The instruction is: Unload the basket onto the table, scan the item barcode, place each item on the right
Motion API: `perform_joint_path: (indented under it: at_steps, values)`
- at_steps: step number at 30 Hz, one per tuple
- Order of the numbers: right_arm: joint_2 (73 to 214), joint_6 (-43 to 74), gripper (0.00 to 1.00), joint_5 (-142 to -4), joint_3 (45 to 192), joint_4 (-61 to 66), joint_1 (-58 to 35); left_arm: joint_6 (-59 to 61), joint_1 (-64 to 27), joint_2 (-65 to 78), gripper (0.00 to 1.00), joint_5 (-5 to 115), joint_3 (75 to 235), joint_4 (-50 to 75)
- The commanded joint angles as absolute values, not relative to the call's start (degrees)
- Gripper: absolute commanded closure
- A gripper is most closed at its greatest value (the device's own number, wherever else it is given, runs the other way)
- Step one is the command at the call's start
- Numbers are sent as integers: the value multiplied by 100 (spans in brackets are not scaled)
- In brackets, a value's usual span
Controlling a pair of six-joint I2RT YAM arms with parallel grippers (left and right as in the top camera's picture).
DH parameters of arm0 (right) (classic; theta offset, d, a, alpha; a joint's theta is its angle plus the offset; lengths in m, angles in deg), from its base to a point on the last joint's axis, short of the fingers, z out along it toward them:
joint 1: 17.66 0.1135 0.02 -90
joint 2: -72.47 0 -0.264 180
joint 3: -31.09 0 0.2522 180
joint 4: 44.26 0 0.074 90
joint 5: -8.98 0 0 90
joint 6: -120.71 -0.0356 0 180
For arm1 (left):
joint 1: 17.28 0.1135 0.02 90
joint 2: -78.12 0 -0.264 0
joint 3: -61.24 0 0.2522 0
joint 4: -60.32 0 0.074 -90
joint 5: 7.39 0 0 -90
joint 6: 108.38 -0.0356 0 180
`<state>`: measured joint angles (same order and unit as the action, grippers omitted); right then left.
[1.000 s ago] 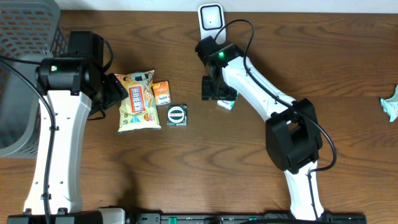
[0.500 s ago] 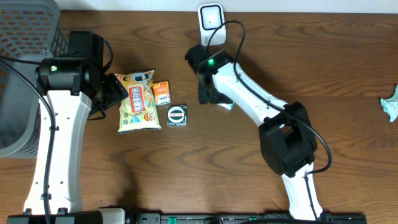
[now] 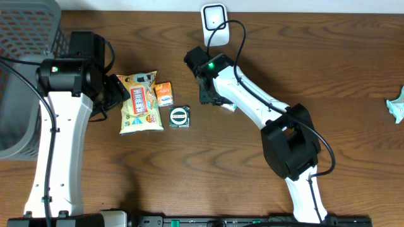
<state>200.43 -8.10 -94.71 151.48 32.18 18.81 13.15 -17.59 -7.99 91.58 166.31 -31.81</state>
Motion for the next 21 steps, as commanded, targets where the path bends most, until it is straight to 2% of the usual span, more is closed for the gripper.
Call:
perform_joint_path:
  at_steps: [1, 21]
  values:
    - [19823, -869, 40, -9746, 15095, 3216, 1925, 1343, -1740, -799, 2, 9211, 16631, -3205]
    - [19825, -1074, 40, -10179, 15025, 3388, 1925, 1345, -1740, -799, 2, 9211, 16631, -3205]
